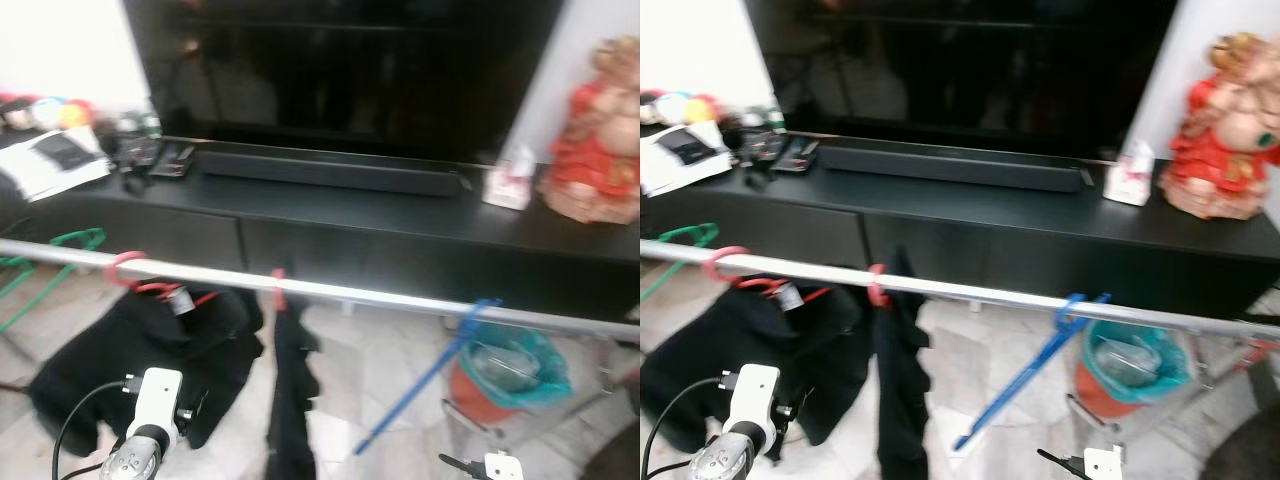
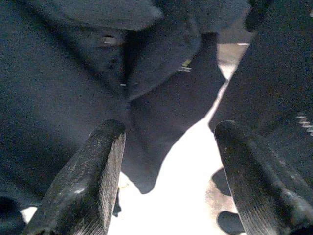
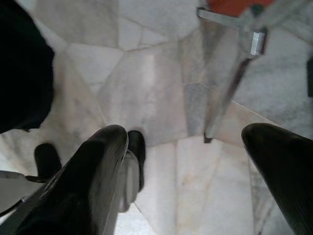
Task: Hang hanger
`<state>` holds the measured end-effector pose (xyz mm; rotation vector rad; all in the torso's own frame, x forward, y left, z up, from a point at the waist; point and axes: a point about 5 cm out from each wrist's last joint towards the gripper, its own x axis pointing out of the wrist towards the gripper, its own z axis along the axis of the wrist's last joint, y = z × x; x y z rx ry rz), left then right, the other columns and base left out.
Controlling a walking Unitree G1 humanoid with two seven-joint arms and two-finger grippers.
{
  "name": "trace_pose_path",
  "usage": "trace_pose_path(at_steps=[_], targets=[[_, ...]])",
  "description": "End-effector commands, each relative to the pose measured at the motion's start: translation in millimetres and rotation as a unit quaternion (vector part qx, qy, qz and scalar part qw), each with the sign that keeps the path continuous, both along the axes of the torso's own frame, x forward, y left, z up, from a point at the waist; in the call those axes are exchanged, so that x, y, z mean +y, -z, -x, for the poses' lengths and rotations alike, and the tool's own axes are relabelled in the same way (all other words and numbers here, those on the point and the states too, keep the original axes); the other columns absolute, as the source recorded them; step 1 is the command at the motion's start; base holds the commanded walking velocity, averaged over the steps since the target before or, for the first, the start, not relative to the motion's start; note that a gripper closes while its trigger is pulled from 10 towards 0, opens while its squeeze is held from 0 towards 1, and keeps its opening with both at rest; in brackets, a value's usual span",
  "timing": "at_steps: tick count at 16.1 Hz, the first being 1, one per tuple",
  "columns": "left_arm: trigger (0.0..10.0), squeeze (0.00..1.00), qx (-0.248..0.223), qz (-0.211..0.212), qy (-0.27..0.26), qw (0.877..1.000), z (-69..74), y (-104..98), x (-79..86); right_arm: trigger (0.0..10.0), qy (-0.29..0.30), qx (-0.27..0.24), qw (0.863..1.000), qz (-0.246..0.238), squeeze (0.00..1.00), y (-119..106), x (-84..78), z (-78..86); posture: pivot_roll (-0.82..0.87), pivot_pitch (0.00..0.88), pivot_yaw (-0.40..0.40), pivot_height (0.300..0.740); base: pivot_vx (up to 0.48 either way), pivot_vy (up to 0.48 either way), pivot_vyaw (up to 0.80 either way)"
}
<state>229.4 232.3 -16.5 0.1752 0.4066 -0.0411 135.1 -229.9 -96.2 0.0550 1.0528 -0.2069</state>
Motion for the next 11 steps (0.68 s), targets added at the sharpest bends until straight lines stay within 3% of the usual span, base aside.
trace_pose_path(at_steps=[1, 5, 11], targets=[[10.0, 0.00, -0.016, -0.004, 0.015, 1.000, -5.0, -5.2, -4.3, 10.0, 0.001, 0.007, 1.000, 0.000, 0.00, 1.3, -0.3, 3.9, -0.05, 0.000, -0.002, 0.732, 0.000, 0.259, 0.00], [10.0, 0.00, -0.066, 0.007, 0.054, 0.996, -20.3, -25.8, -18.7, 10.0, -0.001, 0.008, 1.000, 0.000, 0.00, 1.6, 0.0, 4.4, -0.04, 0.000, -0.001, 0.732, 0.000, 0.252, 0.00], [10.0, 0.00, -0.098, 0.020, 0.107, 0.989, -29.3, -45.1, -36.8, 10.0, -0.002, 0.008, 1.000, 0.000, 0.00, 1.3, -0.4, 3.9, -0.03, 0.000, -0.007, 0.732, 0.000, 0.246, 0.00]])
